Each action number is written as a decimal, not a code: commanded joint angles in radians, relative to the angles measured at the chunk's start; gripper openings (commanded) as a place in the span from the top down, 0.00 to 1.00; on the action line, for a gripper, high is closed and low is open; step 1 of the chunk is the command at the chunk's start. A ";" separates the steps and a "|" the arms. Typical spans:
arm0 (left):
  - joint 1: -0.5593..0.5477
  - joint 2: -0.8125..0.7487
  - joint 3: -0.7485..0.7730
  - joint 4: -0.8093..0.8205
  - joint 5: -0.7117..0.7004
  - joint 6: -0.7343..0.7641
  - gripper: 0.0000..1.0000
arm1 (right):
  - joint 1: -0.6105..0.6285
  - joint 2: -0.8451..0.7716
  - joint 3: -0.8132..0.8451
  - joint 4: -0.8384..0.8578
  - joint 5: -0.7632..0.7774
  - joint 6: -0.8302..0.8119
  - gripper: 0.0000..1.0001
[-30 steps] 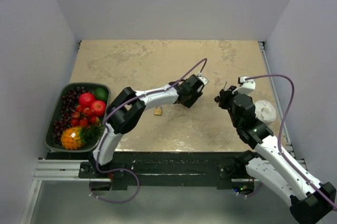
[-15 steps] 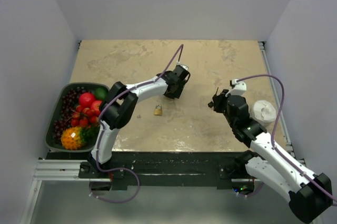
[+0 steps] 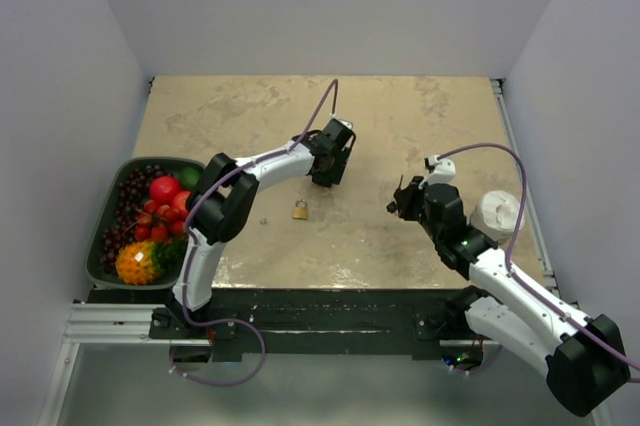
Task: Unlock with the key
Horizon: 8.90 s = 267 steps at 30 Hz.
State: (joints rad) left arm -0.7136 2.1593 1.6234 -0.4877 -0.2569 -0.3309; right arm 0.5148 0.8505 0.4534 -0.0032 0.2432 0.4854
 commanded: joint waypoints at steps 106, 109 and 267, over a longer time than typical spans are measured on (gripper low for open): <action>-0.006 -0.429 -0.450 0.472 0.398 -0.355 0.23 | 0.289 0.398 0.228 0.174 0.159 -0.103 1.00; -0.010 -0.412 -0.450 0.520 0.400 -0.370 0.27 | 0.297 0.401 0.226 0.174 0.171 -0.107 1.00; 0.020 -0.400 -0.430 0.387 0.097 -0.022 0.01 | 0.002 -0.040 0.062 0.144 -0.208 -0.018 1.00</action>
State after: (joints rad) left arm -0.6910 1.6417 1.0718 0.1398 0.0750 -0.4282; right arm 0.5205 0.8379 0.5121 0.1478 -0.0105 0.5003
